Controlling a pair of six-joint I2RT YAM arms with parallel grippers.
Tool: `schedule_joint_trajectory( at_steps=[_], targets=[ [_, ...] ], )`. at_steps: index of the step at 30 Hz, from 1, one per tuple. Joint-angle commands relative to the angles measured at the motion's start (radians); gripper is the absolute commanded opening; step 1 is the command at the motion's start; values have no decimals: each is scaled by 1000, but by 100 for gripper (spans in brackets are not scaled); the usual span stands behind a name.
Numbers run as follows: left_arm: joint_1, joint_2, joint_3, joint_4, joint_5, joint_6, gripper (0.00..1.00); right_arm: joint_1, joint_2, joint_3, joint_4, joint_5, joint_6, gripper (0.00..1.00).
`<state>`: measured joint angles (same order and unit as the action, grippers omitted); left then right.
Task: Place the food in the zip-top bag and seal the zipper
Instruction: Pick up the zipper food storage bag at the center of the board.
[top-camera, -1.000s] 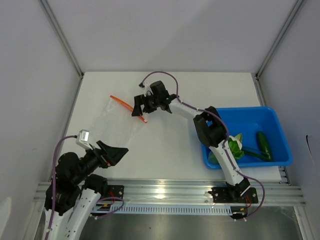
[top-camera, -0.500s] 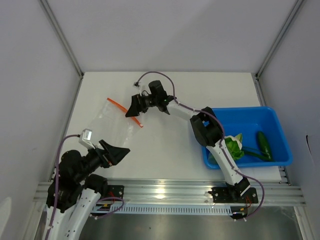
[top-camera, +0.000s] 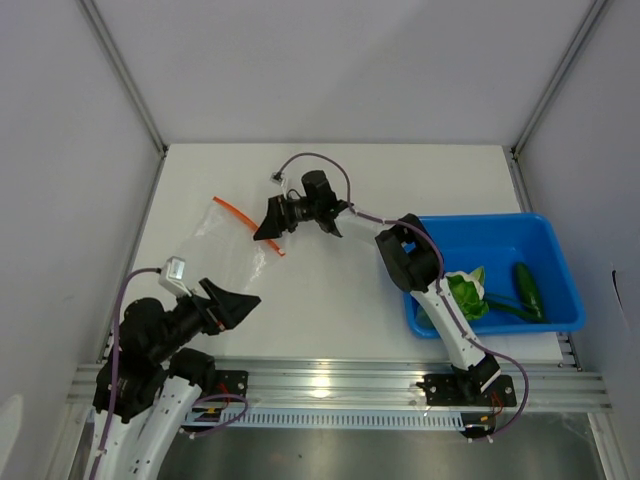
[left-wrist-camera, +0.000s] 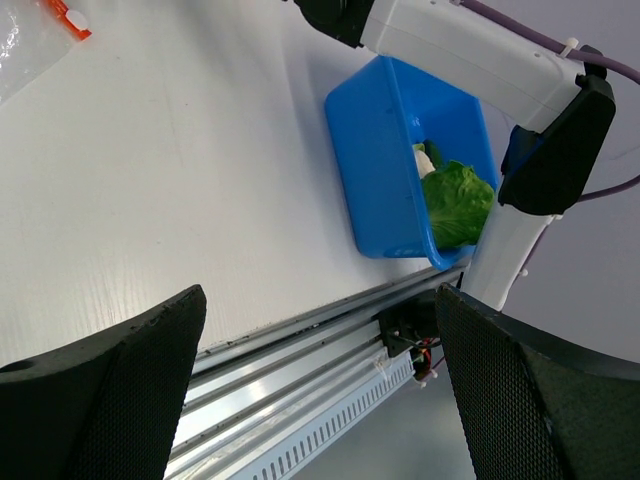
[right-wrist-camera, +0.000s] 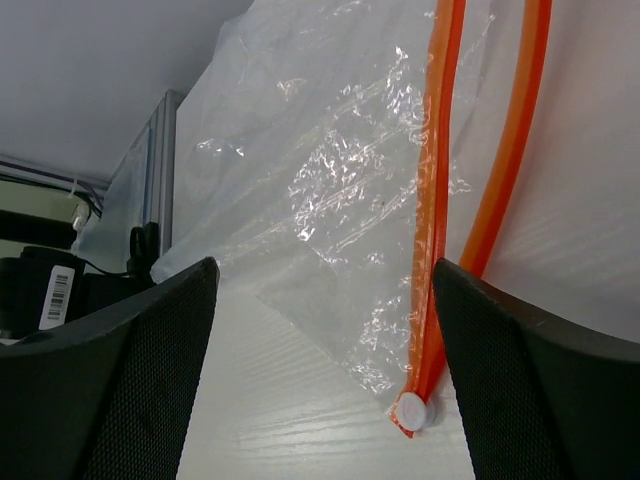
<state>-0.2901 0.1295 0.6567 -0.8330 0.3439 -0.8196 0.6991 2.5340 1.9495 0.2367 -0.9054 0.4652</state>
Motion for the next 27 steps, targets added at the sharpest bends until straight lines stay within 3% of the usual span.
schedule_joint_trajectory(
  at_steps=[1,6,14,27],
  targets=[
    [-3,22,30,20,3,11,97,2,-61,-61,119,10,23,89],
    [-3,33,23,35,10,11,97,-3,-120,-112,151,57,13,91],
    [-3,21,26,15,1,17,97,19,-18,20,76,-9,9,88],
    [-3,19,41,-15,-14,31,98,56,62,66,170,-101,105,82]
  ],
)
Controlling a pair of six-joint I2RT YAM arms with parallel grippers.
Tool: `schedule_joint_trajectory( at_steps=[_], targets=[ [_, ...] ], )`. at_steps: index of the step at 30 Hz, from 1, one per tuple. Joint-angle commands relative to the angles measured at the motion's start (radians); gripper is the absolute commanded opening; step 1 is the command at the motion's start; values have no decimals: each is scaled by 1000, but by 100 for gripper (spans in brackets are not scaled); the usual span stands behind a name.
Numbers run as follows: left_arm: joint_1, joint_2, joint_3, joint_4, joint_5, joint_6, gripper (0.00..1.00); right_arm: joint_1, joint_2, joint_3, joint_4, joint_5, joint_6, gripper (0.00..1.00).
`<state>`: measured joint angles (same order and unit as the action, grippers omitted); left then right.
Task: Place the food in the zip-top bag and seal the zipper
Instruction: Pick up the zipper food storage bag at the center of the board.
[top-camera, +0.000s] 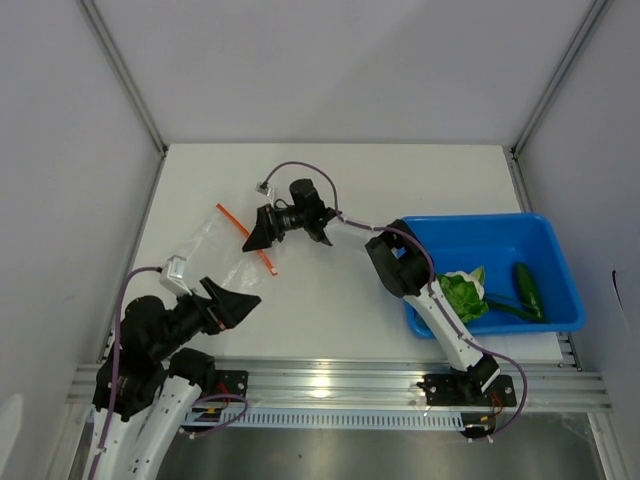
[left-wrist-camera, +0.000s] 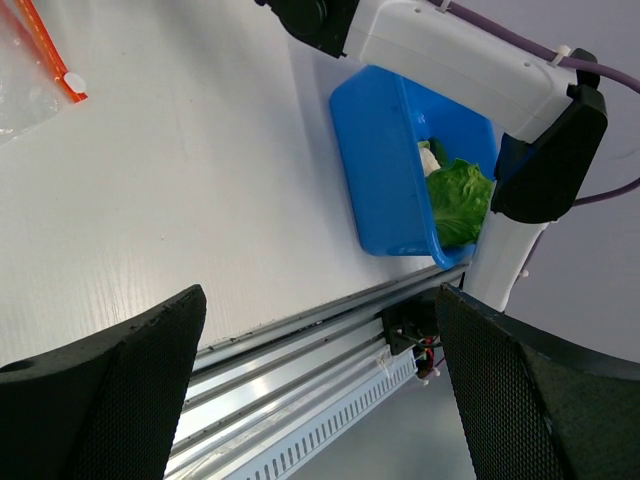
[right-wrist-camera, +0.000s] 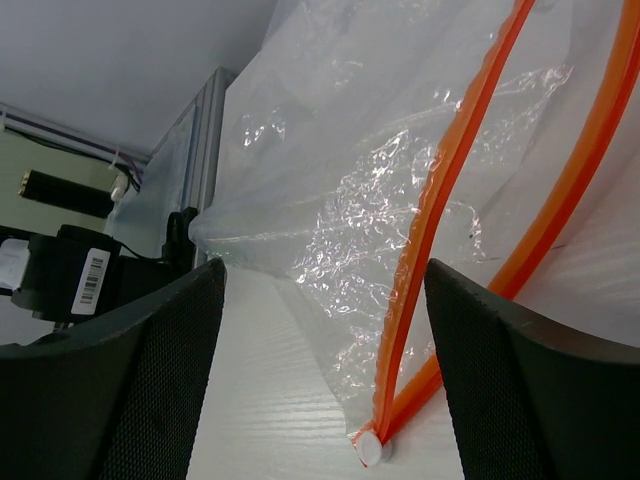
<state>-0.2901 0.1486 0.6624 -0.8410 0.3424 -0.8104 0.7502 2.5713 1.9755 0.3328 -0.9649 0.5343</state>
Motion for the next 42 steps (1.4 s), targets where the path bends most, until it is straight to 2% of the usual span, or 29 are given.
schedule_joint_trajectory(
  at_steps=[1,6,9,10,12,13,15,16,21,25,32,36,42],
  targets=[
    [-3,2,40,-10,-14,22,98,6,23,33,77,-37,36,82],
    [-3,2,39,-17,-13,25,98,6,18,6,123,-43,68,79],
    [-3,8,37,-15,-31,31,98,18,24,3,144,-84,95,58],
    [-3,9,40,-9,-45,36,98,29,20,0,146,-92,95,47],
    [-3,34,66,-16,-106,54,98,38,3,-24,132,-95,79,31],
    [-3,49,81,-27,-140,60,98,43,-8,-42,127,-86,76,14],
    [-3,113,150,-67,-237,73,99,52,-36,-87,141,-71,66,3],
    [-3,137,167,-79,-265,73,99,52,-68,-134,140,-42,59,0],
    [-3,274,252,-130,-313,76,96,63,-196,-277,82,75,9,0],
    [-4,426,281,-171,-347,93,92,103,-444,-452,-102,290,-179,0],
    [-34,497,250,-87,-398,33,92,187,-709,-576,-313,616,-328,0],
    [-63,572,285,-55,-393,-18,94,248,-775,-595,-429,725,-404,0],
    [-75,632,362,-36,-434,-36,96,290,-813,-622,-480,814,-448,0]
  ],
)
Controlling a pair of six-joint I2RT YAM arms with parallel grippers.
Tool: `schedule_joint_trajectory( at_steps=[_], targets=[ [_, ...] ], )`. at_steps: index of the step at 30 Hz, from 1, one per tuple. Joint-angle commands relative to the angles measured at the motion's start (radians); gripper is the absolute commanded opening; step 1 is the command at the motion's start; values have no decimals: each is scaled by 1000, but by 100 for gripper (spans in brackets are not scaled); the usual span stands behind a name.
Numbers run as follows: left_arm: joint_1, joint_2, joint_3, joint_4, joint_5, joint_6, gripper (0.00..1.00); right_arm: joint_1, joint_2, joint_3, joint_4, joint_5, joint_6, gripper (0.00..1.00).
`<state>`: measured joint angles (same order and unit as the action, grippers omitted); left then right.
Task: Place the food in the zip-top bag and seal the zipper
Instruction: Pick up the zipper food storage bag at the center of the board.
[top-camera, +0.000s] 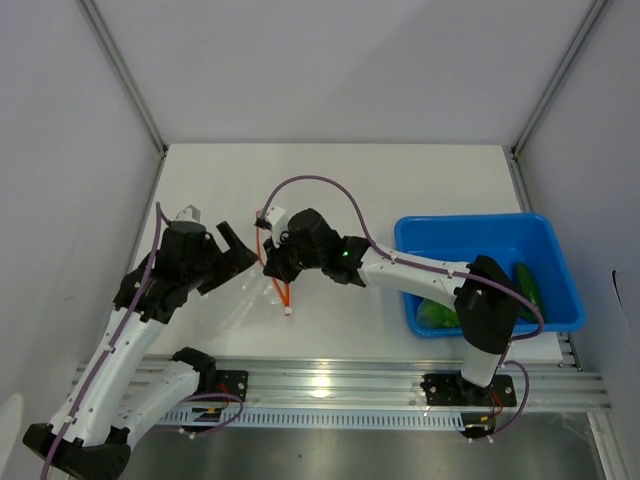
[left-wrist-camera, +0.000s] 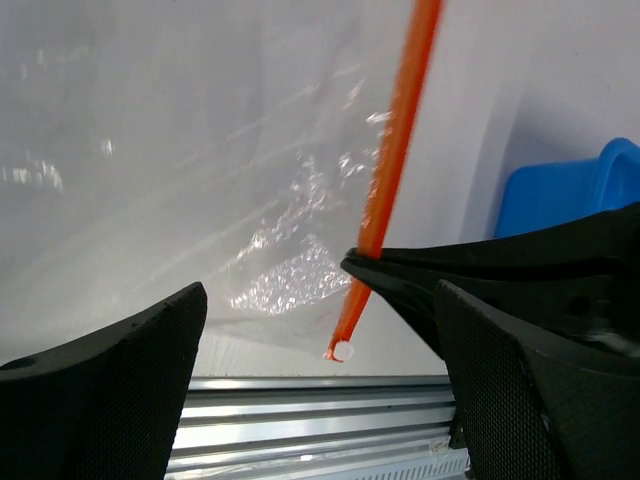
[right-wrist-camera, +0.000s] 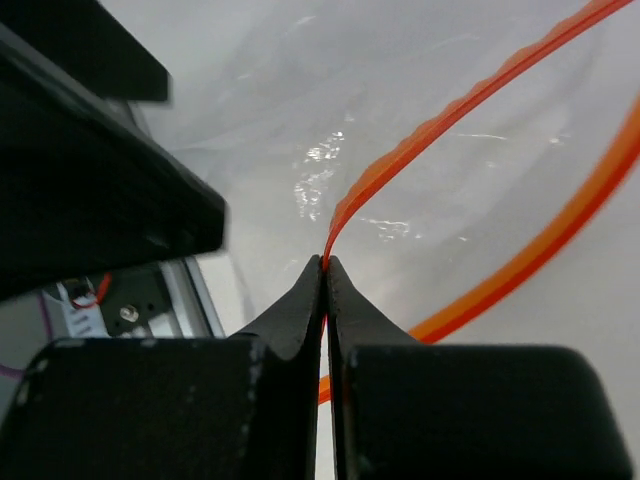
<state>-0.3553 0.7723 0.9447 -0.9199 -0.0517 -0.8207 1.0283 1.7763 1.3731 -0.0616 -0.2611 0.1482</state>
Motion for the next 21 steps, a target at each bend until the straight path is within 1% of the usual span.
schedule_joint_trajectory(
  at_steps=[1,8,15,21],
  targets=[
    [-10,16,83,42,-45,-24,96,25,-20,-20,-90,120,-68,0],
    [-20,62,68,50,-85,8,96,65,-43,-16,-109,161,-78,0],
    [-68,113,60,62,-143,20,97,108,-48,21,-141,217,-98,0],
    [-88,173,43,95,-171,31,97,142,-74,26,-132,261,-93,0]
  ],
)
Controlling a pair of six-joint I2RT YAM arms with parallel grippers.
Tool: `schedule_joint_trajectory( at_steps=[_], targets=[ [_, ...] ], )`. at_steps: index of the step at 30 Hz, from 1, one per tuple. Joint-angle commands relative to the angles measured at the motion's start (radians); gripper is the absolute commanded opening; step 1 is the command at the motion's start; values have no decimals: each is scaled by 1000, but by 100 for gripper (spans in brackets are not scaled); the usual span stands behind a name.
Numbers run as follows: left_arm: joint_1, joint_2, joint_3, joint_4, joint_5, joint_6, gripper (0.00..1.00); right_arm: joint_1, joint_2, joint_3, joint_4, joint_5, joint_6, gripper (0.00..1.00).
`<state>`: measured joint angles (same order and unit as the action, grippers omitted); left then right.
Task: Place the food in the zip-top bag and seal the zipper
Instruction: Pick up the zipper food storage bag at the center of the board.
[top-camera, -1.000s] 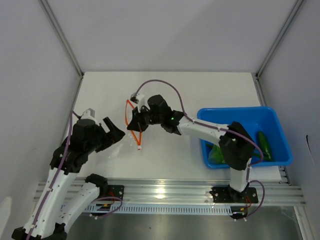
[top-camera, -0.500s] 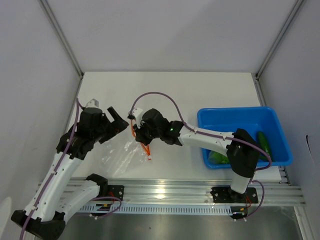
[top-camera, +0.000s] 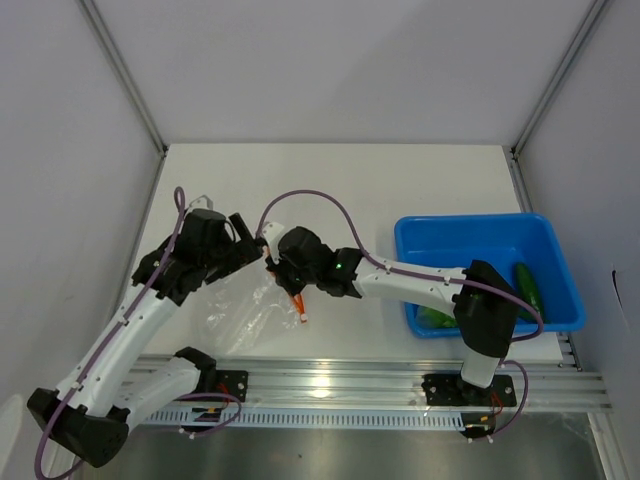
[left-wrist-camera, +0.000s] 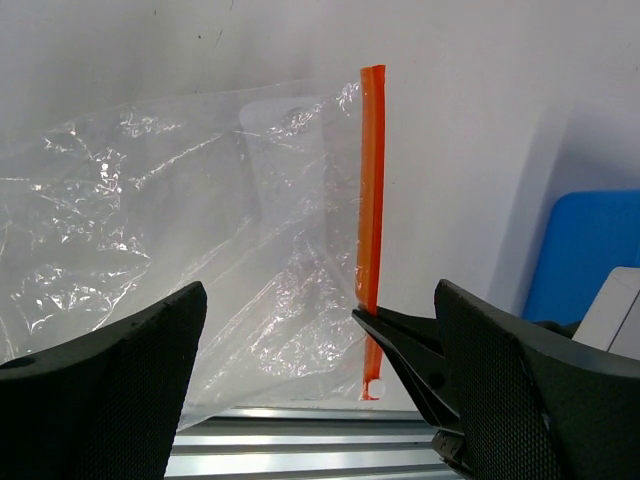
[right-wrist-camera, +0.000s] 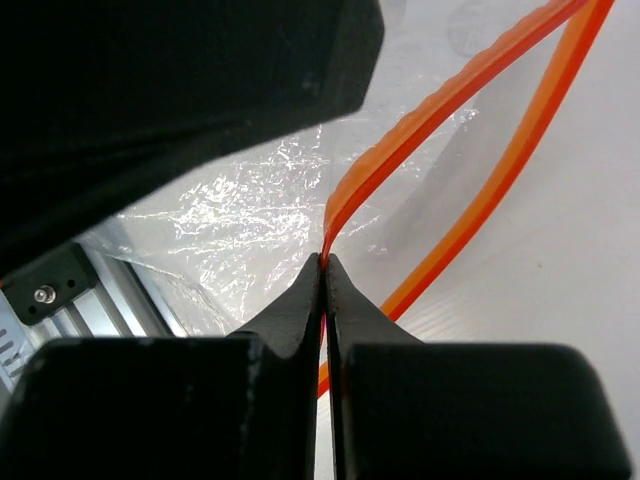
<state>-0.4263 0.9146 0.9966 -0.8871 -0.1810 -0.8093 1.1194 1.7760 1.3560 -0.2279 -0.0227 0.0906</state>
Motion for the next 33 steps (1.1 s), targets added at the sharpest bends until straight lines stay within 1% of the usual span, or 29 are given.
schedule_joint_trajectory(
  at_steps=[1,3,4,8,14,15,16,19,21,22,25,27,33],
  targets=[
    [-19,33,-13,68,-38,16,97,54,-78,42,36,23,-35,0],
    [-19,38,-36,91,-25,-1,97,57,-92,26,58,23,-25,0],
    [-19,33,-52,106,7,-5,97,57,-98,17,79,23,-23,0],
    [-19,-20,-98,151,38,-36,96,57,-145,-46,142,17,8,0],
    [-17,-184,-148,204,40,-24,95,39,-191,-126,193,6,52,0],
    [-17,-242,-156,220,49,-8,95,34,-200,-133,194,3,66,0],
    [-17,-273,-206,234,55,-4,94,28,-205,-146,202,1,69,0],
    [-17,-379,-236,273,60,1,92,25,-231,-170,216,-5,70,0],
    [-17,-382,-227,254,57,2,92,28,-247,-184,216,-32,61,0],
    [-17,-355,-211,246,63,4,93,29,-259,-190,251,-45,46,0],
    [-17,-268,-168,214,103,7,94,51,-274,-199,256,-69,9,0],
    [-17,-238,-162,209,106,2,94,66,-280,-190,253,-69,-5,0],
    [-17,-214,-168,252,135,-2,95,99,-276,-161,233,-54,-35,0]
  ],
)
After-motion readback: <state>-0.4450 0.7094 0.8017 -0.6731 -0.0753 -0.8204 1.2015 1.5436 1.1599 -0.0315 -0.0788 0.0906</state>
